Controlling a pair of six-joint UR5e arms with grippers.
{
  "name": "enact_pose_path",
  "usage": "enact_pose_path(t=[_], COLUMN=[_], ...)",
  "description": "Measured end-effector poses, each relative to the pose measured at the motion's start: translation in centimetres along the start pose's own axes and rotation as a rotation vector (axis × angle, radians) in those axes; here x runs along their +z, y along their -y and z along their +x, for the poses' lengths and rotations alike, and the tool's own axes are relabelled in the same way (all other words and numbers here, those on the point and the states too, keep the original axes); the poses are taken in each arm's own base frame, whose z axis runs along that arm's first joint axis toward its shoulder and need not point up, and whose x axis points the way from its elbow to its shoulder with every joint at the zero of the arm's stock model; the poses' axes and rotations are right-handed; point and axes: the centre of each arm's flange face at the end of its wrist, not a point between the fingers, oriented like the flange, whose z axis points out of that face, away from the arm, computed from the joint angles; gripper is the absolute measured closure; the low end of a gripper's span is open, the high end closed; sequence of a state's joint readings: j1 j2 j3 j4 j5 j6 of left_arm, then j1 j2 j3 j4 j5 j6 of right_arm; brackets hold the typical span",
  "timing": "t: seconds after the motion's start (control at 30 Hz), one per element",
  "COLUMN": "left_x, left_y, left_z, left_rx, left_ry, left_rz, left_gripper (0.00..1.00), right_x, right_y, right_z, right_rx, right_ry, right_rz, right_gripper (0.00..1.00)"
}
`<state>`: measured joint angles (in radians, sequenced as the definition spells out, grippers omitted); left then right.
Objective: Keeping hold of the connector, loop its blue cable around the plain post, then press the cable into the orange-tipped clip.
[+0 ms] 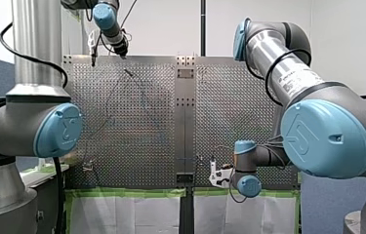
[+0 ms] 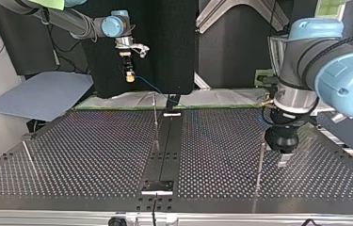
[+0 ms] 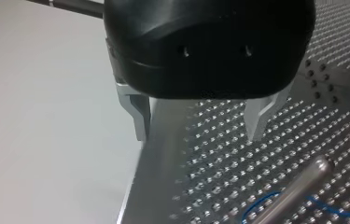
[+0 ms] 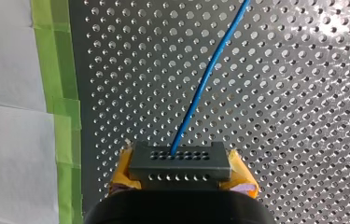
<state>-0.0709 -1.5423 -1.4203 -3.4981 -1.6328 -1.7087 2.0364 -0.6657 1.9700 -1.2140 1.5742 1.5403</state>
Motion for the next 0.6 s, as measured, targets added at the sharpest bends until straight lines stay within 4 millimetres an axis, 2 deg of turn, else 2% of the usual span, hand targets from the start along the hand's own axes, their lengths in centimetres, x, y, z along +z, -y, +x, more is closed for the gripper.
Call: enact_pose_path(t=[0.17,0.43,0.5,0.6], left_x=[0.4,-0.9,-1.3,-1.8], left_y=[0.2,0.2,0.2,0.3], left_z=[-0.6,-3.2,-3.3,-2.4], left_rx=[0.009,0.010,0.011,0.023], left_ry=[-0.023,-0.021,-0.035,-0.077], left_rz=[-0.021,-0.090,-0.109,-0.135], left_gripper=[0.00,0.00,0.00,0.00], right_x=[0.0,0.0,0.0,0.0], right_y=[0.0,0.0,0.0,0.0], right_z=[0.0,0.0,0.0,0.0], right_rx=[0.000,0.000,0.000,0.000], right_ry=[0.000,0.000,0.000,0.001], right_rz=[0.000,0.001,0.001,0.002], right_gripper=[1.00,1.00,1.00,1.00])
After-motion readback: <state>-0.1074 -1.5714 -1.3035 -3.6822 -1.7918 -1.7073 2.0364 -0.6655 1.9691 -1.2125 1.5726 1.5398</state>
